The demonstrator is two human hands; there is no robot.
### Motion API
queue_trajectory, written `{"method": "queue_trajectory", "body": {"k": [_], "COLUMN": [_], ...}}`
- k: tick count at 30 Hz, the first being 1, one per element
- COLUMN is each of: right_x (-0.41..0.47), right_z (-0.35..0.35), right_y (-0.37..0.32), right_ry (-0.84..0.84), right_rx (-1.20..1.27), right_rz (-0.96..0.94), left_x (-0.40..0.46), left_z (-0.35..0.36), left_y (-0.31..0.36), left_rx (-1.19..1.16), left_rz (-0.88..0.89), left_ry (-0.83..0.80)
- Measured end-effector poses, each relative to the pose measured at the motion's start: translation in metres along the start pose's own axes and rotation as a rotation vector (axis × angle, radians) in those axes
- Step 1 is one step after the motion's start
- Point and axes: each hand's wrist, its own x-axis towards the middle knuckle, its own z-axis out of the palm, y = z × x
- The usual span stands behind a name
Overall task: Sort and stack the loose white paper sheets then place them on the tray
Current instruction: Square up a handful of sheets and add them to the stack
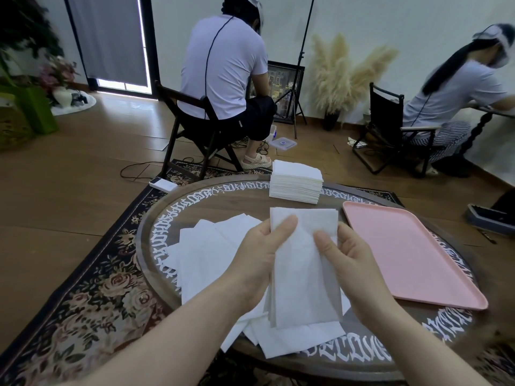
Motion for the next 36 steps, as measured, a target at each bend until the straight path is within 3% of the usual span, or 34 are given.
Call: {"method": "queue_trajectory", "body": {"k": [6, 9, 11, 16, 19, 22, 24, 25, 26, 31, 36], "right_x": [-0.005, -0.008, -0.008, -0.005, 0.001, 0.010, 0.013, 0.013, 0.013, 0.018, 0.014], "right_z": [0.000, 0.004, 0.005, -0.013, -0.029, -0.041, -0.040, -0.037, -0.034, -0.030, -0.037], "right_y": [-0.001, 0.001, 0.003, -0.007, -0.010, -0.007, -0.002, 0.001, 0.004, 0.017, 0.029], "right_ry": [0.073, -0.102, -0.228, -0.419, -0.254, -0.007, 0.025, -0.001, -0.037, -0.122, -0.205], "right_rx": [-0.312, -0.183, -0.135, -0.209, -0.310, -0.608, -0.816, -0.857, -0.873, -0.807, -0.633], "right_rz": [-0.051, 0.104, 0.108, 0.311, 0.269, 0.039, -0.073, -0.110, -0.135, -0.083, 0.179], "left_x": [0.000, -0.001, 0.000, 0.004, 0.006, 0.010, 0.014, 0.014, 0.015, 0.021, 0.020], "left_z": [0.002, 0.004, 0.005, -0.006, -0.028, -0.052, -0.061, -0.062, -0.063, -0.069, -0.082], "left_y": [-0.001, -0.002, -0.005, -0.003, 0.011, 0.020, 0.018, 0.017, 0.015, 0.012, 0.000], "left_rx": [-0.075, -0.102, -0.086, -0.070, 0.257, 0.869, 1.308, 1.422, 1.425, 1.007, 1.028], "left_rz": [0.088, 0.095, 0.094, 0.115, 0.183, 0.193, 0.205, 0.214, 0.229, 0.217, 0.175], "left_ry": [0.109, 0.171, 0.212, 0.301, 0.203, 0.063, 0.070, 0.082, 0.087, 0.050, 0.004]}}
